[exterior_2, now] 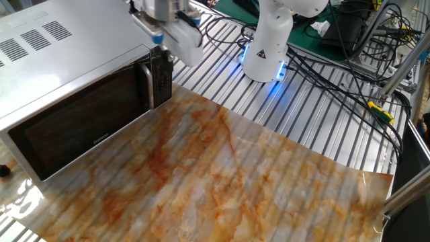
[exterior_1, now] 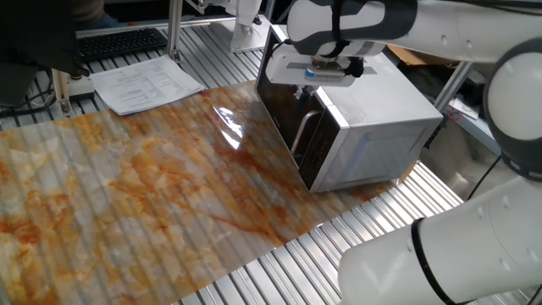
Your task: Close the microwave door
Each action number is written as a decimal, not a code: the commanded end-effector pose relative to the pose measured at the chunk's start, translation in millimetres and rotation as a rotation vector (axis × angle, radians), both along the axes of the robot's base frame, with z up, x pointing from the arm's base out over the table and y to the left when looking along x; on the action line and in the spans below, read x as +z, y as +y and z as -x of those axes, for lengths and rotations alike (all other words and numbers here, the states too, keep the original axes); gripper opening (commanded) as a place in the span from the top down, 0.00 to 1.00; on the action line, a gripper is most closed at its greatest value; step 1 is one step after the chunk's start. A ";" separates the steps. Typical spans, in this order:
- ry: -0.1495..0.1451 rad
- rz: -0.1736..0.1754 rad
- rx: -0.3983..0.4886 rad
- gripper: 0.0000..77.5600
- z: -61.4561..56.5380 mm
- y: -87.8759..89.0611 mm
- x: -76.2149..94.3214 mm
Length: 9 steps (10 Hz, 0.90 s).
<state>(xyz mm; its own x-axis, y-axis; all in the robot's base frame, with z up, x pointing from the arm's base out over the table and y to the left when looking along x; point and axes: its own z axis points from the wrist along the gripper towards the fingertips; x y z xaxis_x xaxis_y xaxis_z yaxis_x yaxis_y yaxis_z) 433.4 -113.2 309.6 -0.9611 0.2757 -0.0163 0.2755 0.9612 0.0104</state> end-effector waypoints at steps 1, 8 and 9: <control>-0.003 -0.002 0.046 1.00 7.0 7.7 9.1; -0.033 0.004 0.142 1.00 12.2 9.6 13.3; -0.033 0.004 0.142 1.00 12.2 9.6 13.3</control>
